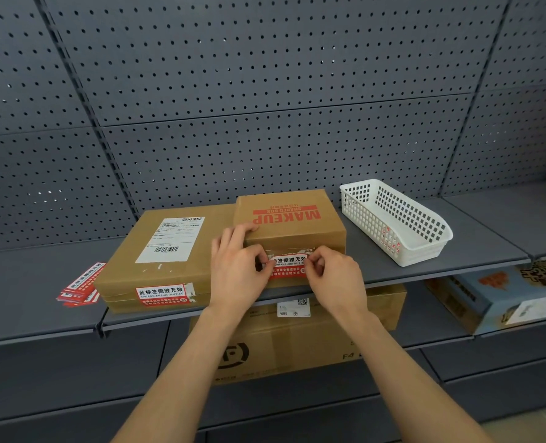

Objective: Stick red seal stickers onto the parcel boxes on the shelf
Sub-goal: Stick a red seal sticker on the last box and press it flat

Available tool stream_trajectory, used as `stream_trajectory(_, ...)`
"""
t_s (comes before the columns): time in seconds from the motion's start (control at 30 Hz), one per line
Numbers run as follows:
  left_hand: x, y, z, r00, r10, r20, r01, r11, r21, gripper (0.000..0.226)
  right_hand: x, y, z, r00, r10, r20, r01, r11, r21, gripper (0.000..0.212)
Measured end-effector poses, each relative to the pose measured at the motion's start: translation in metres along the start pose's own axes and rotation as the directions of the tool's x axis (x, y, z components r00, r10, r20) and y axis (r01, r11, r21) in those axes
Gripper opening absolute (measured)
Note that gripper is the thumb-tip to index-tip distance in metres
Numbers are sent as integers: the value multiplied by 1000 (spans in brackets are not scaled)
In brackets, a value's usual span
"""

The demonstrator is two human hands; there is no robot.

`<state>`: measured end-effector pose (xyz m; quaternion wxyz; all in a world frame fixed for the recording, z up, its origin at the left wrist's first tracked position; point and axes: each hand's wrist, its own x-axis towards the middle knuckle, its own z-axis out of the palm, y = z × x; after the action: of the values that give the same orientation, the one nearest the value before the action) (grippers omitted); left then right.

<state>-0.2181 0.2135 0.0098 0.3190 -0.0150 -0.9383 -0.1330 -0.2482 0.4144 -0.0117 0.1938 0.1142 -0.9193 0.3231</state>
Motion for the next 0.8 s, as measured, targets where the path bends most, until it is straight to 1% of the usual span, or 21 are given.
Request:
stream_trajectory(0.2, 1, 1, 1, 1000, 14, -15, -14, 1000, 16, 25, 1, 0, 3, 1000, -1, -18, 0, 1000, -27, 16)
stream_trajectory(0.27, 1, 1, 0, 1000, 18, -25, -18, 1000, 16, 29, 2, 2, 4, 999, 10, -41, -13, 998, -66, 23)
stream_trajectory(0.37, 1, 2, -3, 999, 35, -33, -34, 999, 37, 42, 1, 7, 3, 997, 15, -74, -25, 992, -126, 35)
stream_trajectory(0.43, 1, 1, -3, 998, 60, -36, -57, 996, 64, 48, 1, 10, 0, 991, -30, -127, 10, 988, -152, 39)
stream_trajectory(0.5, 0, 2, -2, 997, 64, -39, -60, 995, 80, 51, 1, 11, -6, 967, -118, -226, 77, 981, -180, 43)
stream_trajectory(0.57, 0, 2, -1, 997, 49, -53, -44, 995, 91, 51, 3, 8, -11, 928, -198, -314, 125, 963, -240, 58)
stream_trajectory(0.6, 1, 3, -1, 997, 48, -62, -42, 994, 99, 51, 6, 7, -13, 918, -231, -324, 144, 952, -269, 70)
stream_trajectory(0.63, 1, 3, -1, 996, 51, -68, -44, 993, 110, 53, 10, 6, -14, 918, -257, -303, 169, 943, -288, 81)
stream_trajectory(0.7, 1, 5, 0, 997, 50, -61, -43, 992, 122, 70, 19, 3, -16, 935, -289, -206, 216, 924, -315, 100)
stream_trajectory(0.77, 3, 7, 1, 998, 46, -50, -38, 989, 139, 89, 26, 2, -14, 949, -293, -111, 243, 912, -332, 110)
stream_trajectory(0.8, 3, 8, 1, 998, 41, -44, -34, 987, 156, 94, 28, 2, -13, 956, -284, -77, 243, 909, -337, 113)
